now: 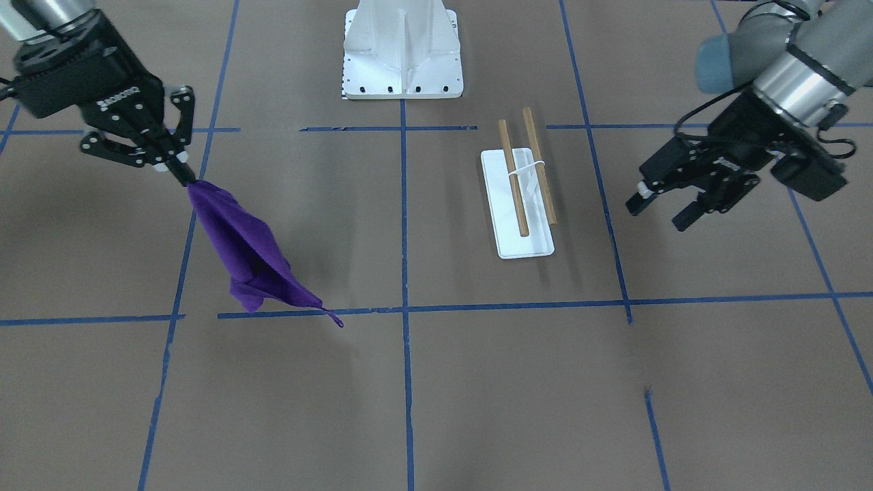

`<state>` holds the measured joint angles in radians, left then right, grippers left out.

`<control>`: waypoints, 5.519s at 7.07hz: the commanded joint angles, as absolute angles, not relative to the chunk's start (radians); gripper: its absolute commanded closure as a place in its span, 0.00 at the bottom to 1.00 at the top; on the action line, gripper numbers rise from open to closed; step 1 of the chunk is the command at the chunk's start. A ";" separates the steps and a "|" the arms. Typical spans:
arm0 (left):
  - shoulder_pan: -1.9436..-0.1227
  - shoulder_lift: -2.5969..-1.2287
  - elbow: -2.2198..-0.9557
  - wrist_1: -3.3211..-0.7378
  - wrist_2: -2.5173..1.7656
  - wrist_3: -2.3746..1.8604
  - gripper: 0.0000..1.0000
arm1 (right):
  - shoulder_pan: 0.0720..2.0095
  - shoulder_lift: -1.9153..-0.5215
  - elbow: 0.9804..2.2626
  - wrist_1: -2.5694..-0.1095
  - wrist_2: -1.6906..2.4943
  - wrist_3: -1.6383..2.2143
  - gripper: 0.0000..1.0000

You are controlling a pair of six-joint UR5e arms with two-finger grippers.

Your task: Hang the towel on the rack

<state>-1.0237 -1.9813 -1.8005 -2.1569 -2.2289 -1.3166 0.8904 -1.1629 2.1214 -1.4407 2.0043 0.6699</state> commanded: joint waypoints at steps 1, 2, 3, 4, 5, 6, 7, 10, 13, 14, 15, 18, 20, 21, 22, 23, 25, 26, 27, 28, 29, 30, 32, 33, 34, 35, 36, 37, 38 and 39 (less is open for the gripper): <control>-0.852 -2.181 -1.792 -1.946 -2.082 -1.591 0.24 | 0.717 -1.085 2.132 -1.398 1.838 0.782 1.00; -0.813 -2.219 -1.775 -1.944 -2.057 -1.688 0.24 | 0.675 -1.053 2.149 -1.397 1.791 0.805 1.00; -0.786 -2.244 -1.764 -1.945 -2.042 -1.753 0.24 | 0.655 -1.045 2.166 -1.390 1.766 0.831 1.00; -0.737 -2.262 -1.763 -1.944 -2.014 -1.810 0.24 | 0.625 -1.046 2.164 -1.317 1.728 0.844 1.00; -0.691 -2.276 -1.763 -1.944 -1.988 -1.850 0.24 | 0.600 -1.046 2.164 -1.307 1.685 0.844 1.00; -0.672 -2.287 -1.766 -1.944 -1.985 -1.867 0.24 | 0.597 -1.046 2.164 -1.307 1.681 0.844 1.00; -0.666 -2.301 -1.766 -1.945 -1.985 -1.879 0.24 | 0.592 -1.045 2.167 -1.307 1.681 0.844 1.00; -0.660 -2.321 -1.761 -1.956 -1.985 -1.882 0.53 | 0.589 -1.045 2.172 -1.305 1.680 0.845 1.00; -0.660 -2.316 -1.776 -1.956 -1.983 -1.862 1.00 | 0.588 -1.054 2.168 -1.285 1.689 0.839 1.00; -0.661 -2.309 -1.781 -1.956 -1.983 -1.849 1.00 | 0.559 -1.054 2.158 -1.285 1.715 0.850 0.19; -0.664 -2.284 -1.793 -1.956 -1.983 -1.810 1.00 | 0.554 -1.068 2.155 -1.317 1.745 0.917 0.00; -0.672 -2.062 -1.928 -1.993 -1.986 -1.648 1.00 | 0.627 -1.087 2.148 -1.561 1.833 0.894 0.00; -0.680 -1.903 -2.000 -1.996 -1.988 -1.467 1.00 | 0.710 -1.129 2.094 -1.728 1.847 0.675 0.00; -0.684 -1.817 -2.020 -2.029 -1.987 -1.377 1.00 | 0.760 -1.172 2.079 -1.765 1.850 0.567 0.00; -0.687 -1.746 -2.014 -2.113 -1.990 -1.353 1.00 | 0.794 -1.231 2.076 -1.766 1.856 0.495 0.00; -0.687 -1.645 -2.008 -2.220 -1.993 -1.260 1.00 | 0.839 -1.268 2.066 -1.766 1.867 0.453 0.00; -0.725 -1.608 -1.961 -2.252 -1.993 -1.180 1.00 | 0.899 -1.314 2.046 -1.763 1.922 0.356 0.00; -0.726 -1.614 -1.944 -2.252 -1.985 -1.178 0.97 | 0.908 -1.316 2.046 -1.763 1.921 0.357 0.00; -0.727 -1.612 -1.941 -2.256 -1.985 -1.175 0.01 | 0.949 -1.318 2.036 -1.761 1.978 0.368 0.00; -0.745 -1.609 -1.937 -2.253 -1.986 -1.145 0.00 | 0.995 -1.365 2.037 -1.756 2.006 0.365 0.00; -0.787 -1.589 -1.931 -2.244 -1.994 -0.977 0.00 | 1.005 -1.456 2.037 -1.753 1.994 0.354 0.00; -0.846 -1.569 -1.886 -2.244 -1.997 -0.818 0.00 | 1.050 -1.510 2.013 -1.753 1.991 0.353 0.00; -1.013 -1.562 -1.845 -2.130 -2.003 -0.448 0.00 | 1.197 -1.560 1.965 -1.747 2.073 0.200 0.00; -1.146 -1.563 -1.844 -2.021 -2.108 -0.254 0.00 | 1.304 -1.575 1.894 -1.746 2.186 0.131 0.00; -1.311 -1.575 -1.826 -1.838 -2.252 -0.112 0.00 | 1.412 -1.613 1.844 -1.747 2.221 -0.023 0.00; -1.350 -1.574 -1.816 -1.665 -2.266 -0.056 0.00 | 1.499 -1.630 1.800 -1.747 2.232 -0.105 0.00; -1.432 -1.581 -1.777 -1.555 -2.267 -0.055 0.00 | 1.535 -1.664 1.790 -1.746 2.247 -0.121 0.00; -1.492 -1.571 -1.772 -1.551 -2.267 -0.039 0.00 | 1.560 -1.690 1.787 -1.746 2.291 -0.124 0.00; -1.508 -1.565 -1.726 -1.545 -2.270 0.030 0.00 | 1.562 -1.698 1.787 -1.738 2.299 -0.118 0.00; -1.546 -1.549 -1.683 -1.542 -2.270 0.146 0.00 | 1.562 -1.698 1.787 -1.736 2.312 -0.112 0.00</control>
<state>-1.5008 -1.5641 -1.7329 -1.5528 -2.2685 0.0322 1.5555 -1.6910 1.7885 -1.7402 2.2935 -0.1163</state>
